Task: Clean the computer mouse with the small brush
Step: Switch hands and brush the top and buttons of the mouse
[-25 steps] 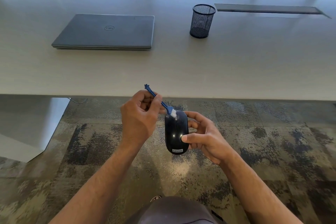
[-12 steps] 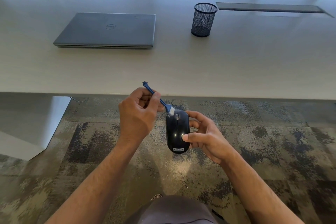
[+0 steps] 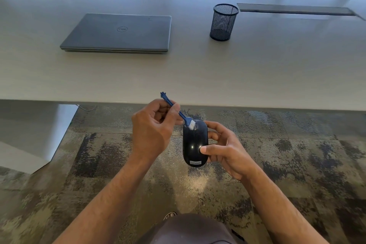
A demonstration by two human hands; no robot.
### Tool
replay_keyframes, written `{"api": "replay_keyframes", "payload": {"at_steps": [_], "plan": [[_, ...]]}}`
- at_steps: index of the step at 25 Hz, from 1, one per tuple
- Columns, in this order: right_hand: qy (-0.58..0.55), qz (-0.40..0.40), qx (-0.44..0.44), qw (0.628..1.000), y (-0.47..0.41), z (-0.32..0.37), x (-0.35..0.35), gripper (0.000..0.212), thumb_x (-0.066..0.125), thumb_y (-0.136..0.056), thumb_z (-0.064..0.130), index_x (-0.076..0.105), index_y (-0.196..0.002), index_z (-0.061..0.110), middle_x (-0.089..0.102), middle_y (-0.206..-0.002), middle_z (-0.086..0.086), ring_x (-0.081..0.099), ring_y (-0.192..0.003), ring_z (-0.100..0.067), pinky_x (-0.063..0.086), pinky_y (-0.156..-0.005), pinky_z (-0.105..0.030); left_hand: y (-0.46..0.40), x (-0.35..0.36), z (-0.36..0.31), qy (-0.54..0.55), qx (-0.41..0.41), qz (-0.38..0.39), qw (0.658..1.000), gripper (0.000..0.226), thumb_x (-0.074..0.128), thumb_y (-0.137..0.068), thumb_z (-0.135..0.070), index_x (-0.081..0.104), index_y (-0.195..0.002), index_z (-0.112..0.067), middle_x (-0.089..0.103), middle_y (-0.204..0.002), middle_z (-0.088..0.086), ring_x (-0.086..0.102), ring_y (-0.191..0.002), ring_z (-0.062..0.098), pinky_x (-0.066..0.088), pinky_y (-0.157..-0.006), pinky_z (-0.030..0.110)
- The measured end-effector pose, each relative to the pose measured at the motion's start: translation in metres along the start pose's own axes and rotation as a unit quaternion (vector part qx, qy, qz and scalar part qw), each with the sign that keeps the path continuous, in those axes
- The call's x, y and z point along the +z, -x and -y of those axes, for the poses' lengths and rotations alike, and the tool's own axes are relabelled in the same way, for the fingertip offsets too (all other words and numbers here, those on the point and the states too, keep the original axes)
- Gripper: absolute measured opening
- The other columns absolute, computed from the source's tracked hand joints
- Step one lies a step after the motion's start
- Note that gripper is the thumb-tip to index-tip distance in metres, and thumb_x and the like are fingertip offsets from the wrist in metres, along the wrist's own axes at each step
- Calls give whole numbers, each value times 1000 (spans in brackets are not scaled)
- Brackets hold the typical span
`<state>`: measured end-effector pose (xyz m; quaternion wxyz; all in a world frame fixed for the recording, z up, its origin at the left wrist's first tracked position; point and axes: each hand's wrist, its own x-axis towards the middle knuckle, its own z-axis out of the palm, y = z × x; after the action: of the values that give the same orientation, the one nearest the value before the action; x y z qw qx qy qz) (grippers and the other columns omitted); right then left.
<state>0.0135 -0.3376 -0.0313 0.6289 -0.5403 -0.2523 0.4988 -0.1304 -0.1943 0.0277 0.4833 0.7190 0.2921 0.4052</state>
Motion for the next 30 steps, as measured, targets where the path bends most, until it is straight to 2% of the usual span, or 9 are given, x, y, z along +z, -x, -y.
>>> {"api": "replay_keyframes", "payload": {"at_steps": [2, 5, 7, 9, 12, 17, 21, 24, 30], "plan": [[0, 0, 1, 1000, -1, 0, 1, 68, 85, -60, 12, 65, -124, 26, 68, -107, -14, 60, -85, -38, 44, -66, -43, 4, 5, 0, -3, 8, 9, 1000, 7, 67, -93, -27, 66, -90, -33, 75, -78, -12, 74, -65, 4, 59, -59, 19], [-3, 0, 0, 1000, 0, -2, -1, 69, 85, -59, 12, 65, -124, 25, 68, -106, -14, 58, -83, -38, 42, -63, -37, 3, 3, 2, -26, 3, -6, 1000, 13, 68, -93, -24, 65, -88, -35, 73, -73, -13, 73, -63, 1, 58, -58, 17], [-9, -3, -3, 1000, 0, -2, -2, 71, 85, -59, 11, 63, -126, 21, 66, -108, -20, 56, -85, -39, 40, -64, -38, 0, -1, 3, -40, 8, -15, 999, 16, 68, -94, -24, 63, -87, -38, 73, -71, -15, 72, -63, -1, 56, -57, 13], [-5, -2, -4, 1000, 0, -1, -2, 72, 85, -59, 11, 62, -127, 20, 67, -107, -19, 60, -81, -36, 42, -60, -36, -1, -1, 1, -28, 11, -14, 999, 13, 67, -94, -27, 64, -88, -37, 74, -78, -15, 73, -63, 1, 57, -57, 15], [1, 4, -7, 1000, 0, 1, 0, 73, 84, -59, 12, 61, -128, 20, 70, -99, -7, 68, -74, -20, 49, -51, -26, -1, 5, -1, -5, 4, -1, 1000, 9, 68, -94, -27, 66, -89, -34, 75, -80, -13, 74, -65, 5, 60, -59, 23], [6, -3, -11, 1000, 2, 0, -4, 71, 84, -60, 13, 62, -126, 22, 69, -104, -11, 64, -82, -31, 45, -61, -35, 0, 2, 0, -25, -1, 21, 999, 14, 69, -94, -22, 65, -86, -34, 74, -81, -14, 73, -63, 3, 59, -57, 19], [9, 4, -13, 1000, 1, 1, -2, 72, 84, -60, 13, 61, -128, 20, 70, -101, -10, 67, -73, -19, 47, -51, -27, -5, 1, -5, -14, 11, 12, 1000, 11, 68, -94, -26, 66, -88, -34, 75, -79, -14, 74, -63, 4, 59, -57, 19], [1, 9, -11, 1000, -1, 3, -1, 72, 83, -61, 9, 60, -129, 18, 70, -100, -10, 70, -70, -15, 50, -50, -23, -6, 8, -6, -13, -2, 19, 1000, 11, 68, -94, -23, 66, -88, -32, 75, -74, -8, 74, -64, 5, 60, -60, 22], [11, 4, -8, 1000, -2, 2, -4, 74, 85, -59, 15, 60, -129, 21, 69, -104, -10, 70, -78, -20, 51, -53, -27, -8, -1, -5, -58, 11, 23, 998, 15, 69, -94, -21, 64, -86, -33, 73, -74, -7, 72, -63, 2, 58, -58, 16]]}}
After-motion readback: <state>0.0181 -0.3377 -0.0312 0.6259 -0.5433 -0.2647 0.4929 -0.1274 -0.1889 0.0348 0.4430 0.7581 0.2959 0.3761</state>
